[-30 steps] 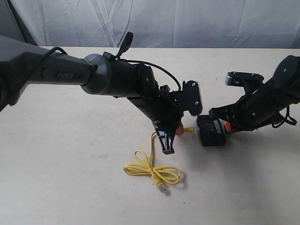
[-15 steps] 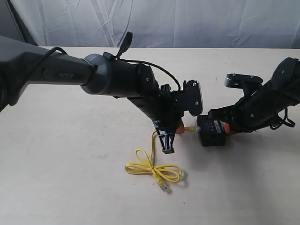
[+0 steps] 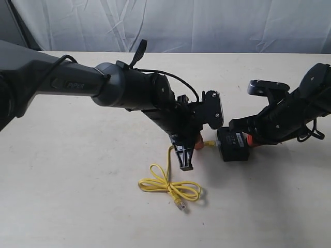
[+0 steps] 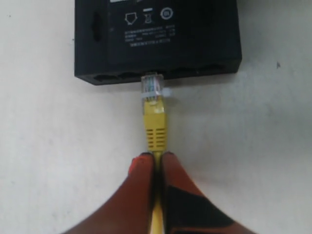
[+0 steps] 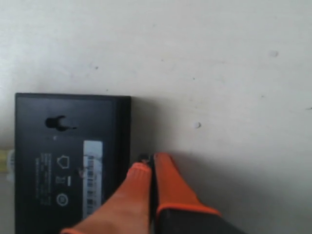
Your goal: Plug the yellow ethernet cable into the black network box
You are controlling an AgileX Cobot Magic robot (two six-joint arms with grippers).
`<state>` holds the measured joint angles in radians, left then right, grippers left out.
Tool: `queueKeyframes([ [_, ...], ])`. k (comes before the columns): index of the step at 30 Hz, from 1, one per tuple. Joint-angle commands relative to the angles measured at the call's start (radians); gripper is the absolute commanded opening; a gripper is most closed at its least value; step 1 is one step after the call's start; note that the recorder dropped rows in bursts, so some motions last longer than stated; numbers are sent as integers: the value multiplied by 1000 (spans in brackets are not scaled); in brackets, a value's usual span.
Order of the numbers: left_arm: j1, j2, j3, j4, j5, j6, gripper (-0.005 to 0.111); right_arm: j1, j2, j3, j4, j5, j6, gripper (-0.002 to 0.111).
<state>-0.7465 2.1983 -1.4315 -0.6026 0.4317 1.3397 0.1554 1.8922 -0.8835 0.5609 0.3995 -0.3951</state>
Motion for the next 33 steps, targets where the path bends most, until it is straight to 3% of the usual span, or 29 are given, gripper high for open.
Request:
queueKeyframes([
  [1,-2,0,-3,-17,-6,2,0,-2,1,1,16,-5,-24,0],
  [20,-4,-5,-25,-59,3,8,0,-2,1,1,16,-3,-24,0],
  [26,-4,-5,-25,-59,19,48,0,69,1,1,18,-25,-50,0],
  [33,-4,1,-23,-67,22,48,0,77,1,1,32,-25,-50,0],
])
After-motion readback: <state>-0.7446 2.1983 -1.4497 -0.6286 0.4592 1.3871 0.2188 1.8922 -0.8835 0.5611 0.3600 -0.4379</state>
